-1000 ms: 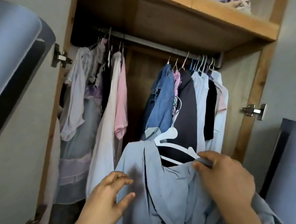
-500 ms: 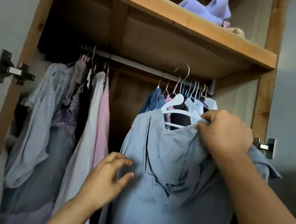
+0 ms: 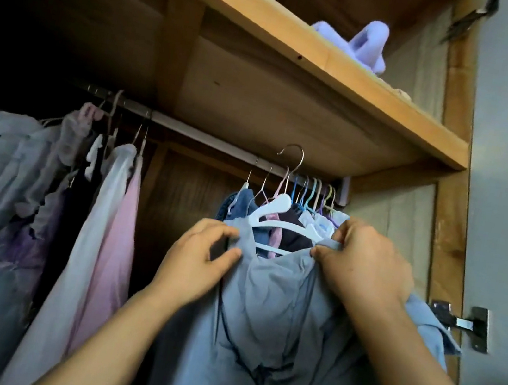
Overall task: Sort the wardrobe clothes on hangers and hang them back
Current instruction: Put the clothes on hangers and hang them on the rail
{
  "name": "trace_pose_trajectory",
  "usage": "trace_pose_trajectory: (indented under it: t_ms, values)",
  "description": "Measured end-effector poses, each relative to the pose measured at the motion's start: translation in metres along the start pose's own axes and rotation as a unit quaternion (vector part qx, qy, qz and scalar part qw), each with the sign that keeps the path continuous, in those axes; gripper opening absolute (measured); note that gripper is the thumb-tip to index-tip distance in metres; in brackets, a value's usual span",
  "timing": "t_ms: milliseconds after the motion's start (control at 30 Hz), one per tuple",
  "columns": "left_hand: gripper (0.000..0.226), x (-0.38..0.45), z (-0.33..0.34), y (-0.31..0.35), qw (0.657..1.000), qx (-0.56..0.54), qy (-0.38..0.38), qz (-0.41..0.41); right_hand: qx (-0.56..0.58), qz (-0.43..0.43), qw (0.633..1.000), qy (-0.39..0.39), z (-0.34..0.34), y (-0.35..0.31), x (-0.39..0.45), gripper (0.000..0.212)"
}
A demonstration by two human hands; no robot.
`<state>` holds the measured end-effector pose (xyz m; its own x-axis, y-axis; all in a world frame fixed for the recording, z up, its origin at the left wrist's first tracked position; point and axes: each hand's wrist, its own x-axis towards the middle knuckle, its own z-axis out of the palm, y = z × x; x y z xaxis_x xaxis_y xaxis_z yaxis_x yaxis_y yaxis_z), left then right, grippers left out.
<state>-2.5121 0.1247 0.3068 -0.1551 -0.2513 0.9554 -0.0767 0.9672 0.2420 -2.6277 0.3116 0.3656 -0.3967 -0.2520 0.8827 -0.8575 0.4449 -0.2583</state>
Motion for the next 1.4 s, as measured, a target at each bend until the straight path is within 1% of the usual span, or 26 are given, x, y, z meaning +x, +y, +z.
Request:
trace_pose_trajectory:
  t_ms: [100,200,300,467,533,633,667,733,767,833,933,1000,1067,1267,1400]
  values:
    - [0.050,0.040,0.006,-0.010,1.000,-0.006,0.021,0.021,0.000,-0.006,1.000,0.023,0.008,-0.015,0.009,0.019]
    - [0.061,0.071,0.016,-0.023,0.998,-0.006,0.029,0.063,0.003,-0.018,0.999,0.034,0.019,-0.032,0.019,0.019]
    - [0.055,0.091,0.028,-0.037,0.995,-0.017,0.061,0.072,0.014,-0.026,0.999,0.034,0.033,-0.046,0.028,0.021]
    - [0.055,0.118,0.043,-0.070,0.988,-0.036,0.112,0.105,0.068,-0.014,0.997,0.014,0.053,-0.054,0.044,0.032]
    - [0.054,0.128,0.048,-0.084,0.985,-0.036,0.118,0.119,0.085,-0.036,0.996,-0.011,0.056,-0.047,0.051,0.031]
    - [0.051,0.144,0.054,-0.106,0.986,-0.057,0.112,0.108,0.088,-0.077,0.989,-0.095,0.049,-0.027,0.062,0.025]
    - [0.051,0.150,0.057,-0.116,0.987,-0.067,0.111,0.097,0.112,-0.087,0.983,-0.115,0.049,-0.022,0.065,0.023]
    - [0.050,0.161,0.062,-0.129,0.987,-0.097,0.105,0.071,0.230,-0.084,0.960,-0.132,0.050,-0.019,0.067,0.021]
    - [0.050,0.166,0.065,-0.137,0.987,-0.110,0.104,0.057,0.300,-0.079,0.942,-0.130,0.057,-0.022,0.069,0.022]
    - [0.049,0.174,0.072,-0.147,0.985,-0.136,0.103,0.035,0.403,-0.060,0.906,-0.113,0.069,-0.029,0.074,0.026]
    - [0.047,0.184,0.080,-0.157,0.980,-0.172,0.102,0.013,0.507,-0.020,0.855,-0.107,0.084,-0.041,0.085,0.023]
    - [0.046,0.191,0.085,-0.161,0.977,-0.191,0.095,0.007,0.545,0.001,0.832,-0.104,0.091,-0.044,0.090,0.019]
    - [0.046,0.196,0.091,-0.163,0.977,-0.195,0.089,0.009,0.560,0.009,0.823,-0.099,0.097,-0.045,0.093,0.018]
    - [0.045,0.206,0.104,-0.167,0.974,-0.207,0.093,0.010,0.580,0.021,0.811,-0.076,0.111,-0.044,0.096,0.020]
    - [0.046,0.207,0.105,-0.179,0.974,-0.207,0.091,-0.002,0.575,0.024,0.813,-0.086,0.118,-0.047,0.099,0.021]
